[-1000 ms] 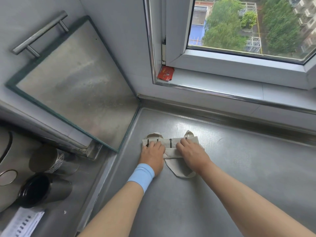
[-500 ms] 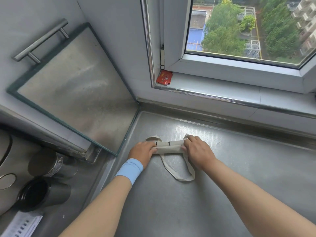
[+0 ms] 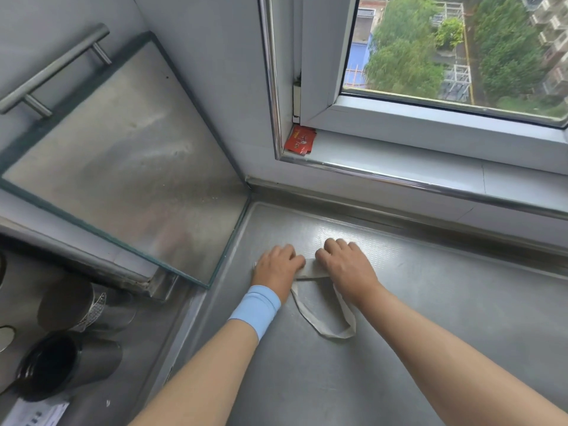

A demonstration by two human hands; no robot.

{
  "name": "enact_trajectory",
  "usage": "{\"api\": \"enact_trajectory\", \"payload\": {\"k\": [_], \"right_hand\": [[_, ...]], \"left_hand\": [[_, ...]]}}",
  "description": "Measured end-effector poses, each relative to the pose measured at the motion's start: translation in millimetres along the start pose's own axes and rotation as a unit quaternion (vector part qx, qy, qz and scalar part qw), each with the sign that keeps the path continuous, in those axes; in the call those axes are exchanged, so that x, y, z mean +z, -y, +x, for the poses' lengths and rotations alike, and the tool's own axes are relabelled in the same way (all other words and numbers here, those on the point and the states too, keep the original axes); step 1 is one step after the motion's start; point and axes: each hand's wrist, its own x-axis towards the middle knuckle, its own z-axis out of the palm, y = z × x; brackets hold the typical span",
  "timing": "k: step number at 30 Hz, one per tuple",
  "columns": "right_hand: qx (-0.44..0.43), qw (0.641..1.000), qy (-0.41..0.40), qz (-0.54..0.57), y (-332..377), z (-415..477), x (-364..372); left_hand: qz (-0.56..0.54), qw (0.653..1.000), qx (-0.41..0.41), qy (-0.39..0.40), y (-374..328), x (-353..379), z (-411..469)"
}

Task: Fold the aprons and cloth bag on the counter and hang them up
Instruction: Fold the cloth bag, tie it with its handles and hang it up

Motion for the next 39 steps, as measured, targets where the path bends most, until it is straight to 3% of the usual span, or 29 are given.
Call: {"api": "enact_trajectory", "payload": {"k": [2, 8, 14, 18, 22, 25, 28, 31, 34, 36, 39], "right_hand": [[-0.001, 1.000, -0.016, 0.023, 4.4, -0.6, 7.9], [0.016, 0.991, -0.013, 0.134, -5.7, -13.4, 17.7], [-0.016, 0.999, 0.032, -0.008, -6.5, 0.5, 4.7], [-0.056, 0.994, 0.093, -0.033, -9.0, 0.3, -31.8], [-0.014, 0.989, 0.136, 0.059, -6.6, -7.1, -91.7], [0.024, 0.969, 0.220, 0.112, -5.8, -11.1, -131.6], [0.034, 0.963, 0.245, 0.111, -7.9, -20.7, -172.2], [0.018, 0.981, 0.180, 0.064, -9.6, -38.5, -198.7], [-0.056, 0.996, -0.054, -0.033, -6.5, -66.0, -208.0], [-0.108, 0.979, -0.152, -0.084, 2.2, -81.9, -204.1], [-0.119, 0.966, -0.193, -0.126, 27.3, -110.1, -200.3]], "left_hand": [[-0.007, 1.000, 0.029, -0.009, -0.4, 5.2, -2.6], [-0.094, 0.996, 0.012, 0.002, 15.6, 14.6, -18.6], [-0.134, 0.981, -0.061, 0.128, 8.5, 0.4, -15.4], [-0.123, 0.971, -0.061, 0.195, 3.5, -27.2, -11.2], [-0.125, 0.961, -0.072, 0.237, -12.9, -74.6, -8.0], [-0.147, 0.949, -0.087, 0.264, -21.0, -102.2, -7.4], [-0.195, 0.935, -0.080, 0.284, -36.9, -136.3, -16.9], [-0.235, 0.923, -0.070, 0.297, -55.2, -165.0, -33.2], [-0.362, 0.881, -0.132, 0.273, -65.3, -186.7, -57.8], [-0.511, 0.801, -0.171, 0.259, -66.3, -193.9, -70.1], [-0.648, 0.704, -0.148, 0.250, -75.6, -207.6, -93.4]]}}
